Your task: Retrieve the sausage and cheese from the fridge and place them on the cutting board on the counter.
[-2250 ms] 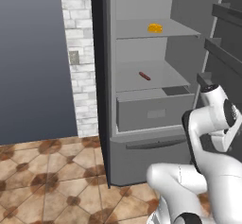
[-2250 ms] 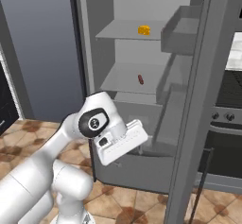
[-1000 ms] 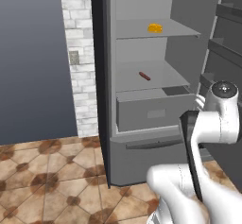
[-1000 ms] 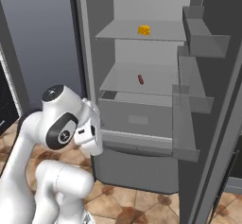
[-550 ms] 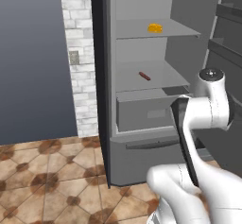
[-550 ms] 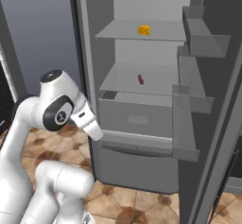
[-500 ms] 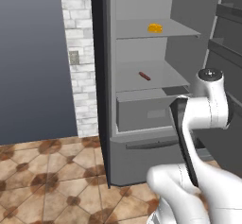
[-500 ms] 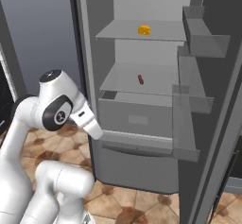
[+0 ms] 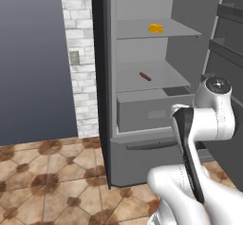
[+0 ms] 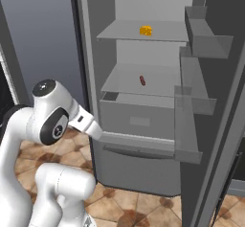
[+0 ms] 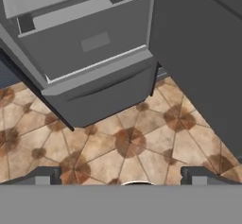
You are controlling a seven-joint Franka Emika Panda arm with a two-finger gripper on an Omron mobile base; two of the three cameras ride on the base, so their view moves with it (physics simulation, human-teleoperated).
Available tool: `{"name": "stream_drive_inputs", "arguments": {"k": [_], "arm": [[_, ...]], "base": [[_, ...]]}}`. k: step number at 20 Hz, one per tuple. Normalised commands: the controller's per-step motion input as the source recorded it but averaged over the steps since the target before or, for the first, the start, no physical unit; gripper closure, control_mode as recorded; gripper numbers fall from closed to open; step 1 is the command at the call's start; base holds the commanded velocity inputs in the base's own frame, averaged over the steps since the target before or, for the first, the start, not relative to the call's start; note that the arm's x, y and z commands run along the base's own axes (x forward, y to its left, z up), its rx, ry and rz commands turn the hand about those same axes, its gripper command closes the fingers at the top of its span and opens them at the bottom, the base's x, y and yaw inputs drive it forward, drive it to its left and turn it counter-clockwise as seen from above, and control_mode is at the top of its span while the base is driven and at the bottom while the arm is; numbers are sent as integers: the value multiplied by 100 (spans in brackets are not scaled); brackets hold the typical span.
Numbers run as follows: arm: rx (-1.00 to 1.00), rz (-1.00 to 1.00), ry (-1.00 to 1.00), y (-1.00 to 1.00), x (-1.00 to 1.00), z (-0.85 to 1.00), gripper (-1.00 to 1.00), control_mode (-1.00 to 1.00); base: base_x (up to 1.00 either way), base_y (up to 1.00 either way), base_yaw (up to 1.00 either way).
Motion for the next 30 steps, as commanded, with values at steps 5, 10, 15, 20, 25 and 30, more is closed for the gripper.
{"name": "stream_drive_inputs", "arguments": {"k": [5, 10, 15, 20, 25, 30], "arm": [[0, 0, 0, 0, 0, 0, -100, -100], [0, 0, 0, 0, 0, 0, -100, -100], [0, 0, 0, 0, 0, 0, -100, -100], [0, 0, 0, 0, 0, 0, -100, -100], [0, 0, 0, 0, 0, 0, -100, -100], [0, 0, 0, 0, 0, 0, -100, -100]], "base": [[0, 0, 0], [0, 0, 0], [0, 0, 0], [0, 0, 0], [0, 0, 0], [0, 0, 0]]}}
